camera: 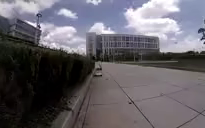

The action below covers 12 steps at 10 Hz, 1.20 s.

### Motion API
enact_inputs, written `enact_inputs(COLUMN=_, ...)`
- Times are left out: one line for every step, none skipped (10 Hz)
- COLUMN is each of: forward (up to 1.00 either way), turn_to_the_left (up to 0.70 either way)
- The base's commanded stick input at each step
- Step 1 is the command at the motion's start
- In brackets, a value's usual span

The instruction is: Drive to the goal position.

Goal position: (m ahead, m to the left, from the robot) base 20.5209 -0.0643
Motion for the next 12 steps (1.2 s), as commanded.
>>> enact_inputs(forward=0.04, turn_to_the_left=0.0)
enact_inputs(forward=0.04, turn_to_the_left=0.0)
enact_inputs(forward=0.04, turn_to_the_left=0.0)
enact_inputs(forward=0.04, turn_to_the_left=0.0)
enact_inputs(forward=0.04, turn_to_the_left=0.0)
enact_inputs(forward=0.04, turn_to_the_left=0.0)
enact_inputs(forward=0.04, turn_to_the_left=0.0)
enact_inputs(forward=0.04, turn_to_the_left=0.0)
enact_inputs(forward=0.04, turn_to_the_left=0.0)
enact_inputs(forward=0.04, turn_to_the_left=0.0)
enact_inputs(forward=0.04, turn_to_the_left=0.0)
enact_inputs(forward=0.04, turn_to_the_left=0.0)
